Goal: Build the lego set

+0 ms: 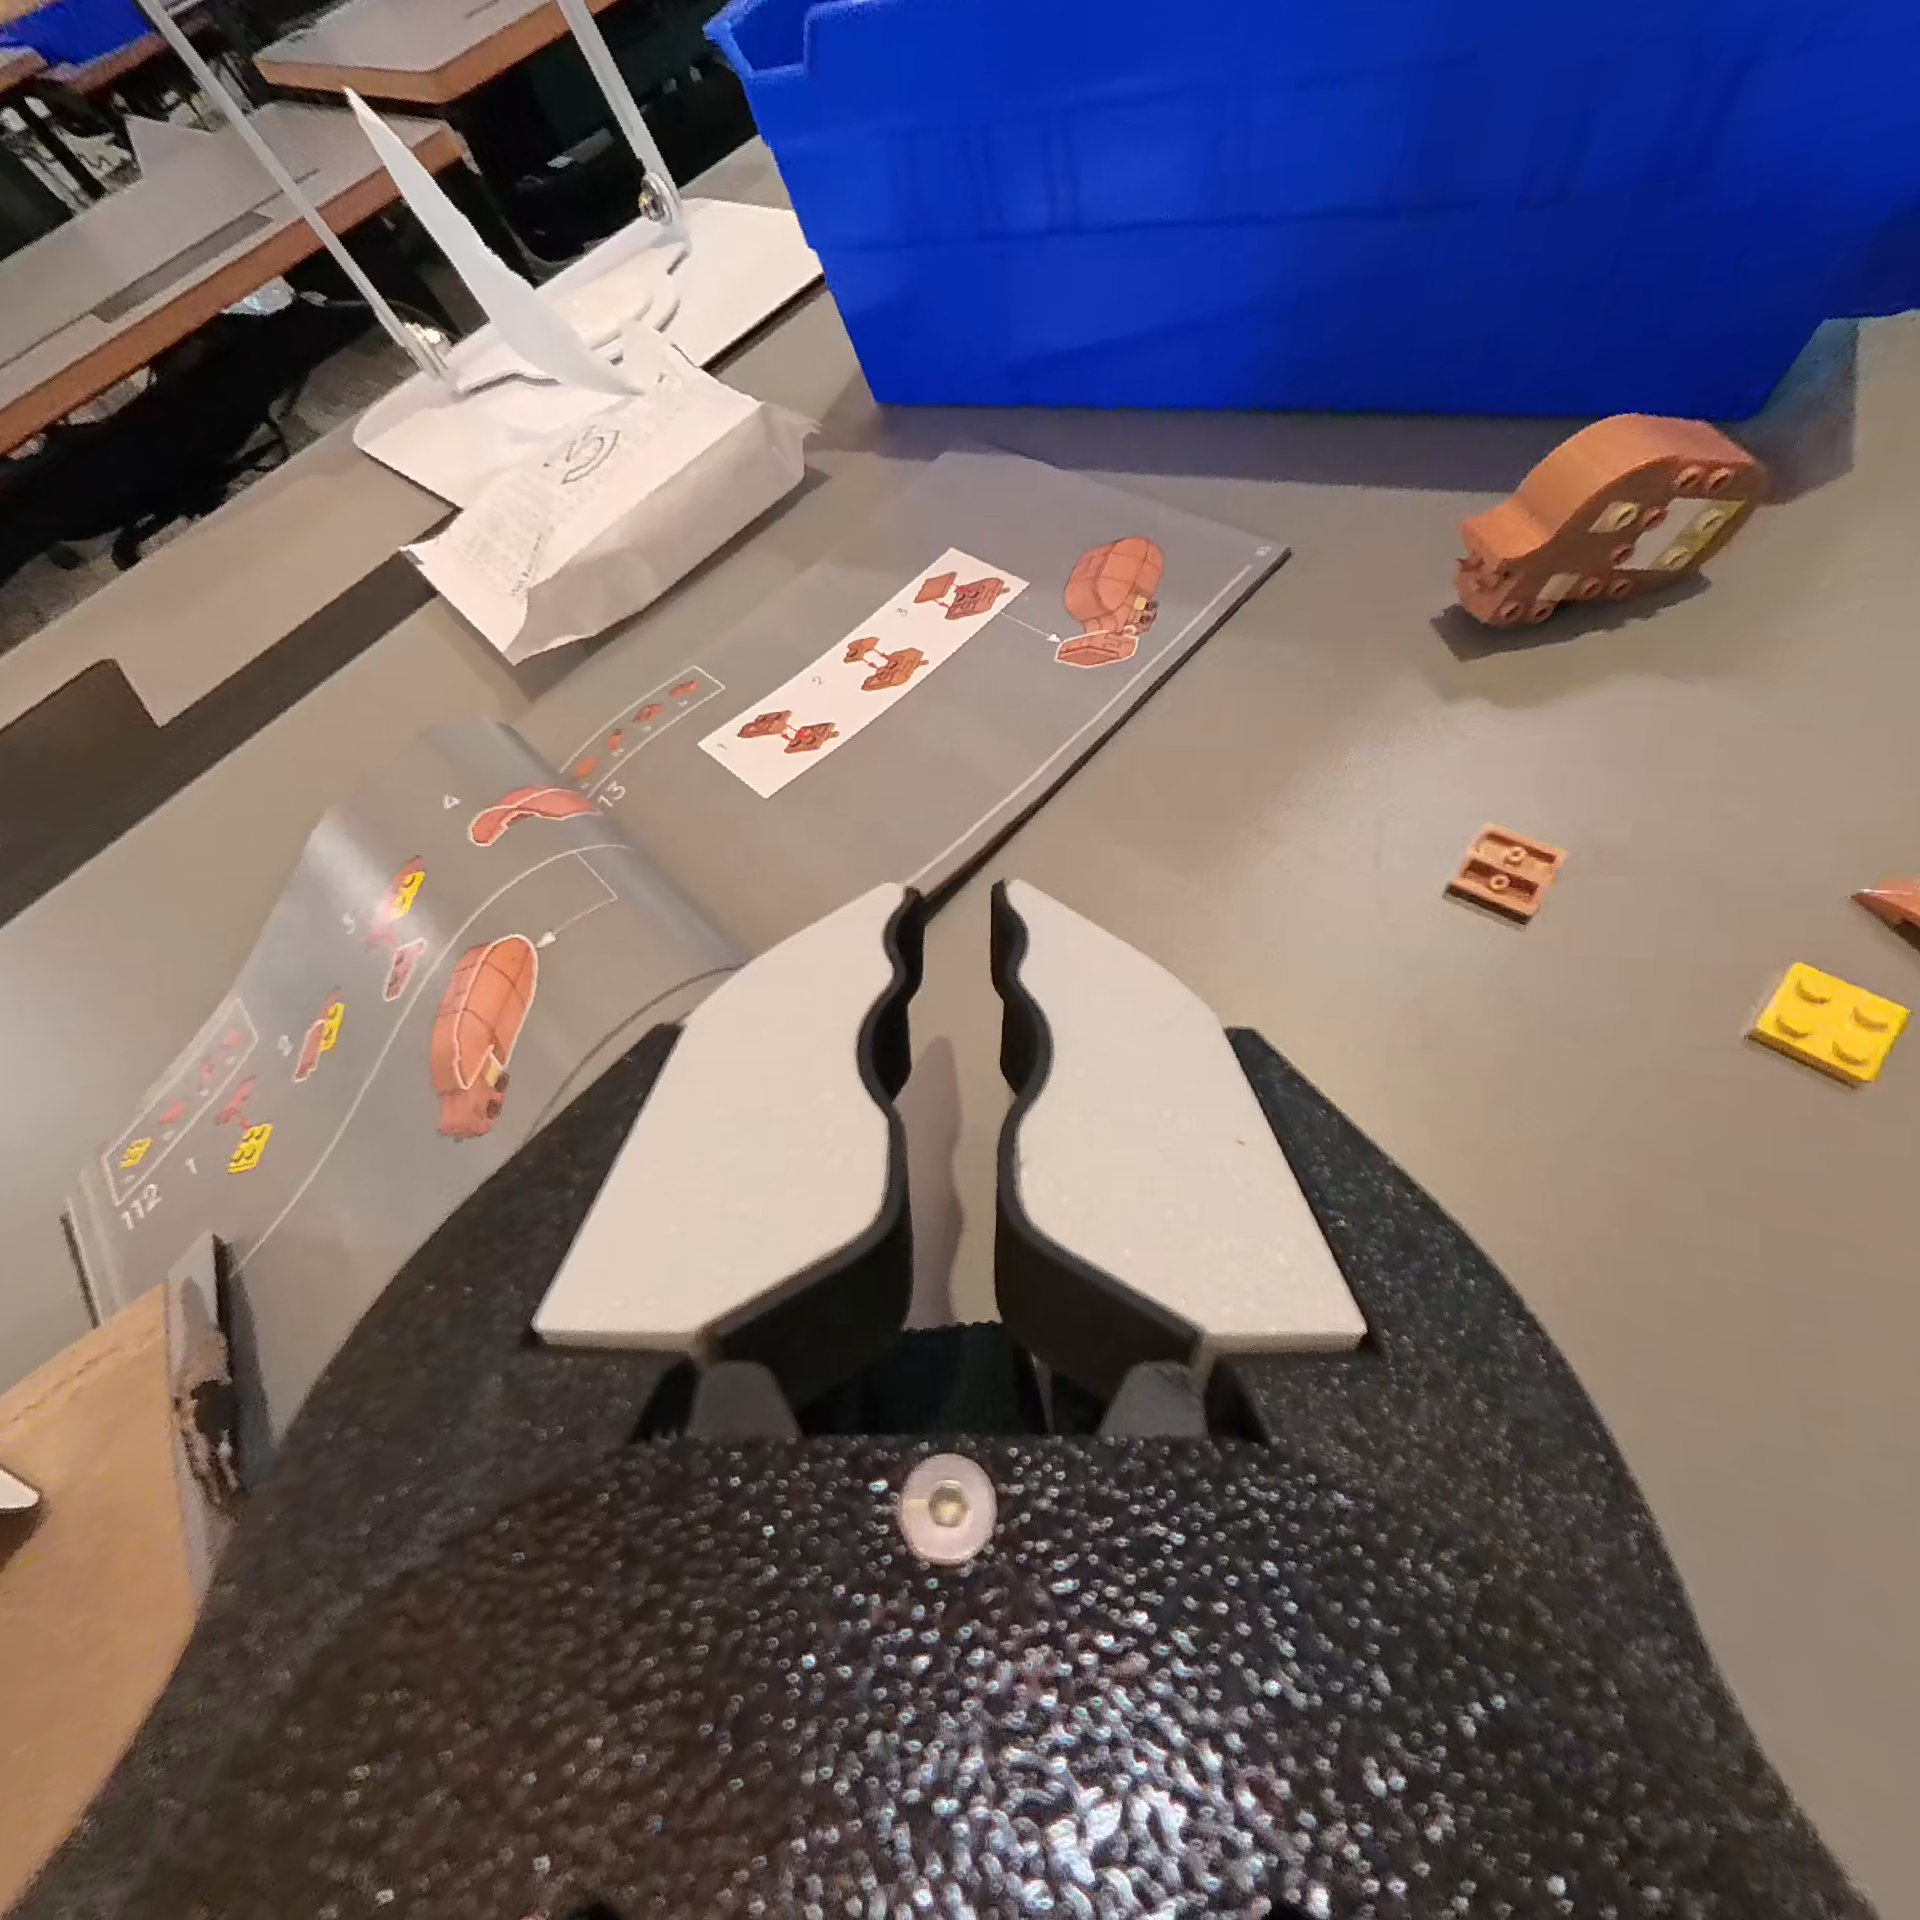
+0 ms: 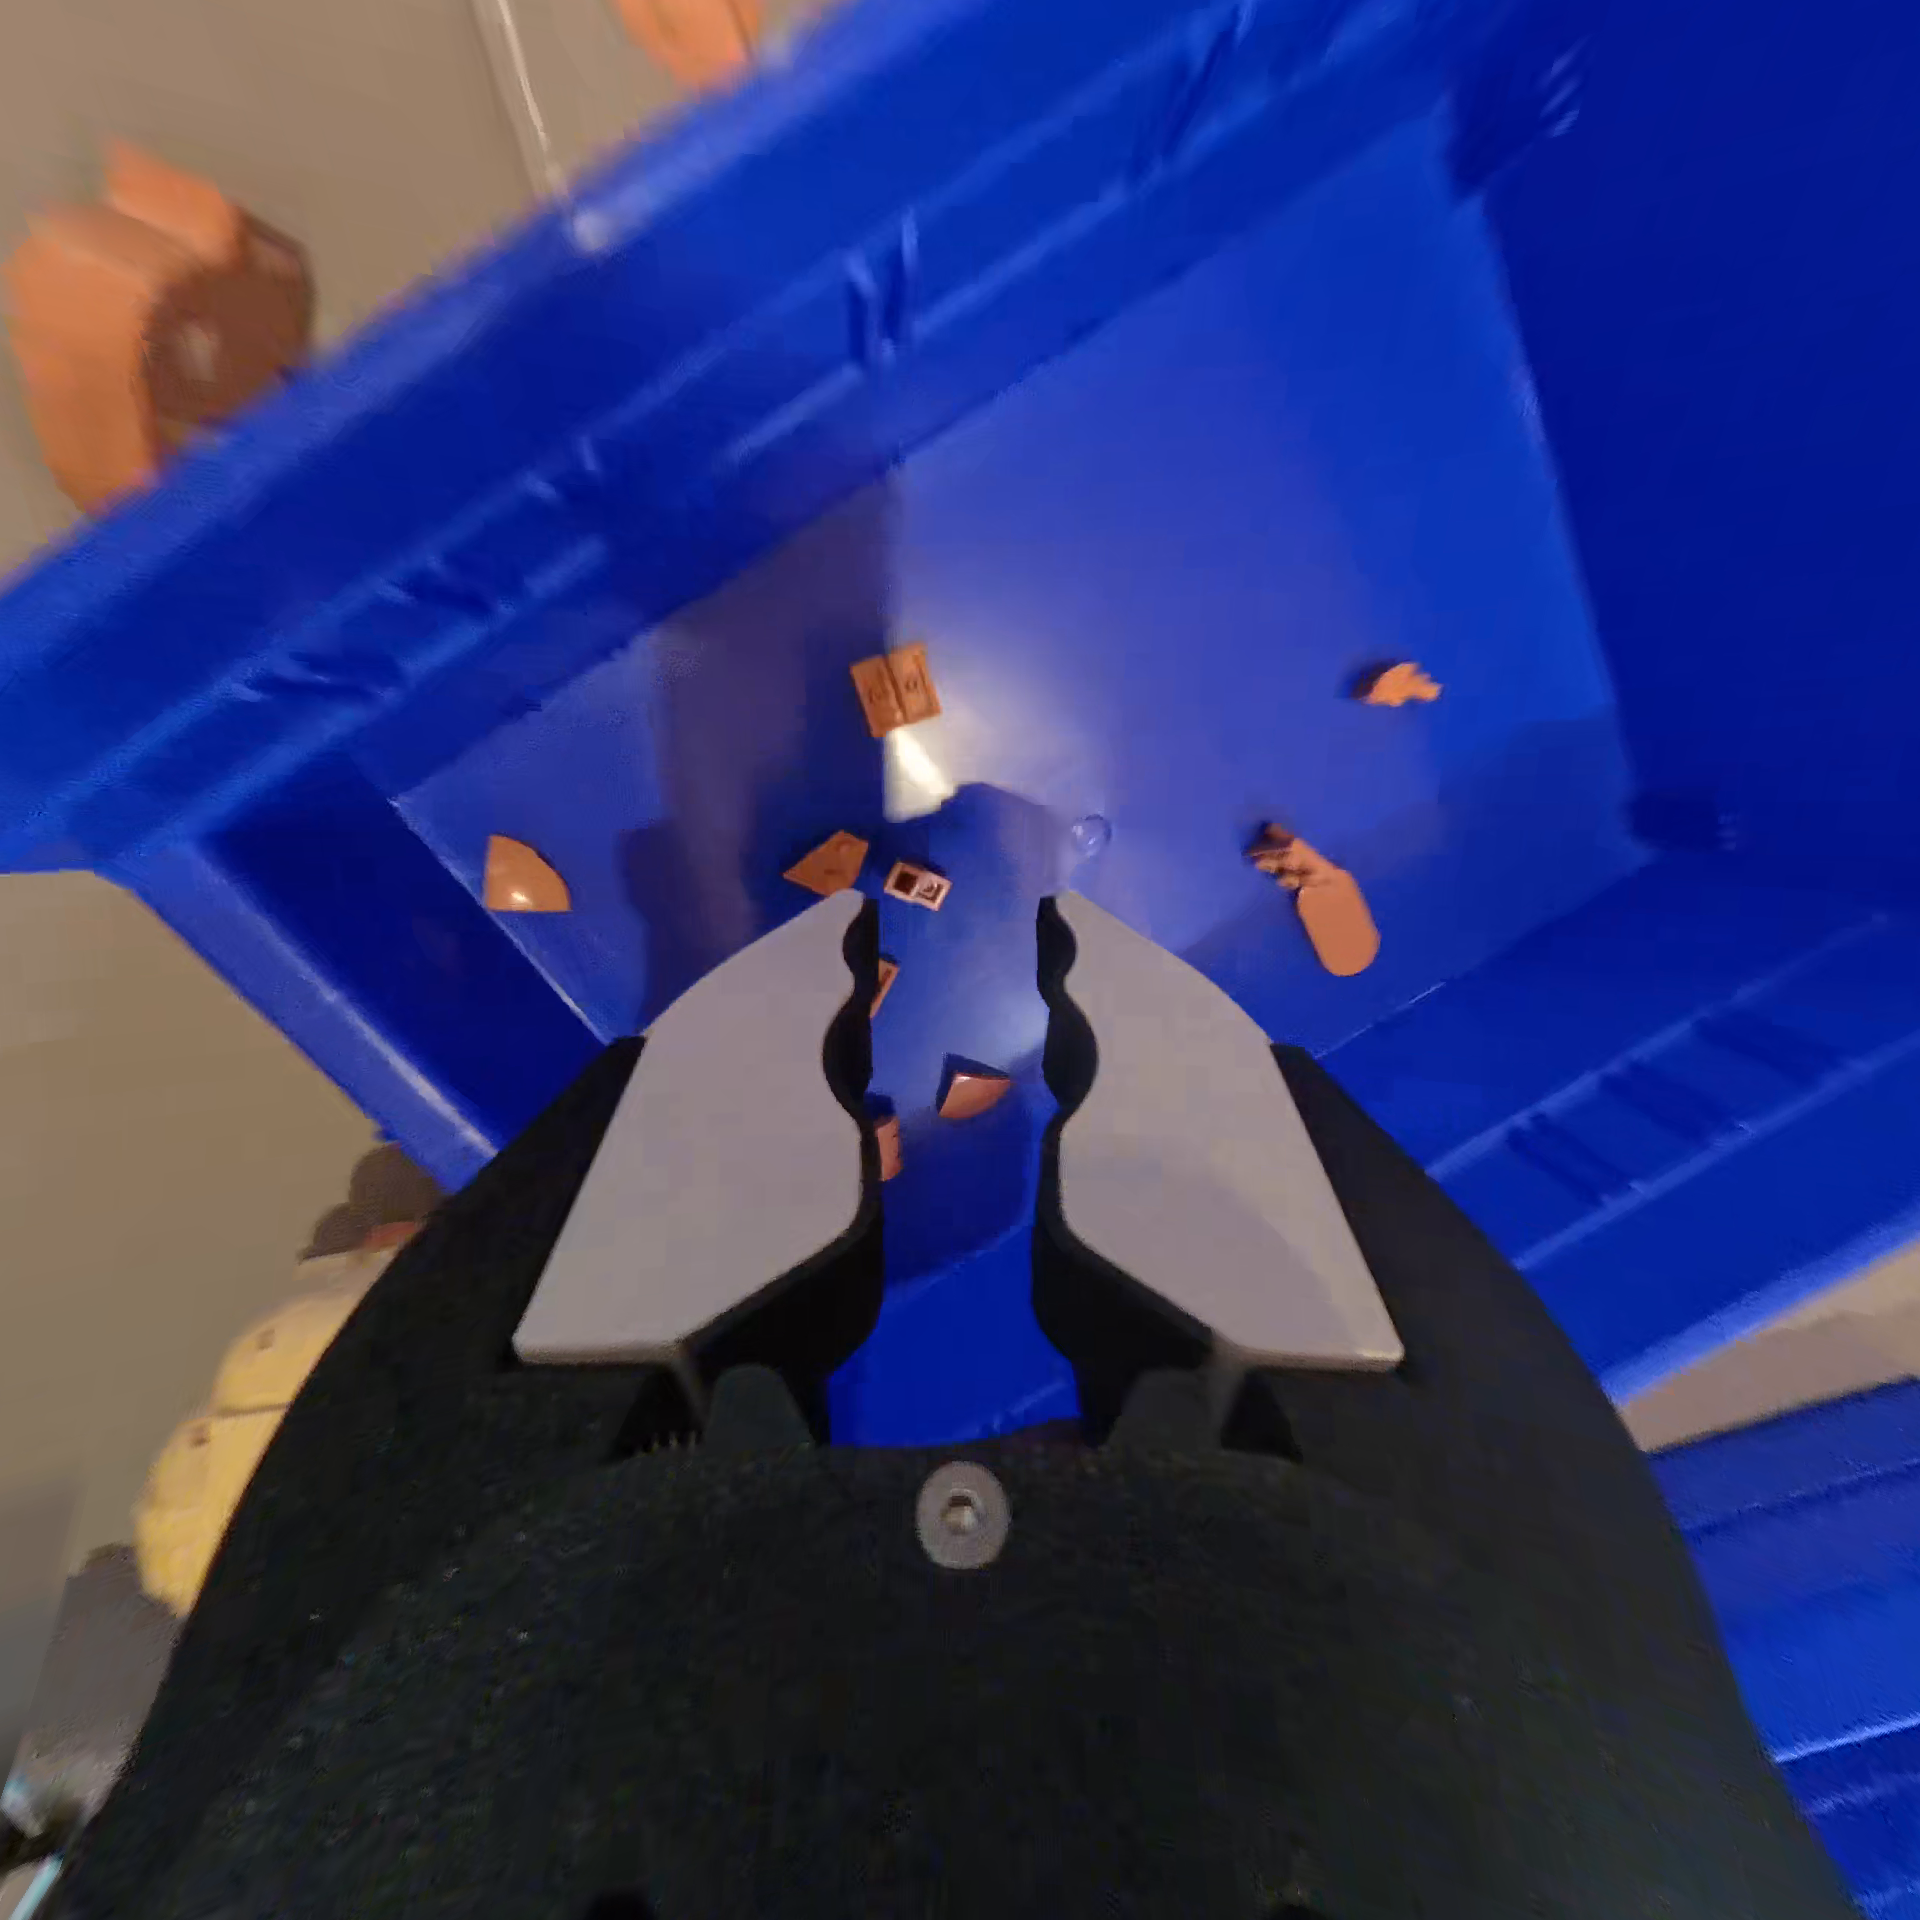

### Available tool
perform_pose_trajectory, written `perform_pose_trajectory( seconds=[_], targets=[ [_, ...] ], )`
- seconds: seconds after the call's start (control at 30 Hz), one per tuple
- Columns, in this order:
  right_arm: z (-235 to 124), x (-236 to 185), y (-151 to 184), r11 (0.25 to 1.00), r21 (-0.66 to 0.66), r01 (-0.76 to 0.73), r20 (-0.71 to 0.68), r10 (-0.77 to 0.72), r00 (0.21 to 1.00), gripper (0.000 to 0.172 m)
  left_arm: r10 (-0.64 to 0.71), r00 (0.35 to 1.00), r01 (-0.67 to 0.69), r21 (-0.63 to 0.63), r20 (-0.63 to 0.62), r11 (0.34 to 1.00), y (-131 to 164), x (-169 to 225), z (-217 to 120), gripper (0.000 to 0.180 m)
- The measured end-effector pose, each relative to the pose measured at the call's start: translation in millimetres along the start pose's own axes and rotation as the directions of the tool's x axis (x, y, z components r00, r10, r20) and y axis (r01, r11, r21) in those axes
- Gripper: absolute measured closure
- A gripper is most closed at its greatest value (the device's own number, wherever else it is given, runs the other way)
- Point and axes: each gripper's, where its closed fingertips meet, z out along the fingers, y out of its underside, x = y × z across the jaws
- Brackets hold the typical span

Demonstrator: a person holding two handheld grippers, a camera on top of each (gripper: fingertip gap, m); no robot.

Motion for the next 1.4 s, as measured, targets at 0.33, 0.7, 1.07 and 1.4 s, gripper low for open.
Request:
perform_pose_trajectory(
  seconds=[0.33, 0.7, 1.07, 1.4],
  targets=[
    [30.8, -0.9, -5.0, 0.996, 0.033, 0.087, 0.077, -0.09, 0.993, 0.143, -0.006, 1.0, 0.006, -0.008, 0.027, 1.0, 0.6, -5.3, 2.0, 0.169],
    [56.8, -17.8, -22.6, 0.988, -0.039, 0.151, 0.133, -0.145, 0.98, 0.155, 0.02, 1.0, -0.02, 0.004, 0.018, 1.0, -0.8, -1.9, 0.6, 0.169],
    [-27.1, -24.1, -51.1, 0.97, 0.243, 0.025, 0.081, -0.046, 0.996, 0.156, -0.001, 1.0, 0.001, 0.023, 0.006, 1.0, -2.4, -1.9, -3.1, 0.169],
    [-24.7, -137.0, -149.0, 0.923, 0.102, 0.37, 0.175, -0.383, 0.907, 0.155, 0.0, 1.0, -0.001, 0.035, 0.019, 0.999, -5.6, -1.7, -4.5, 0.17]
  ],
)
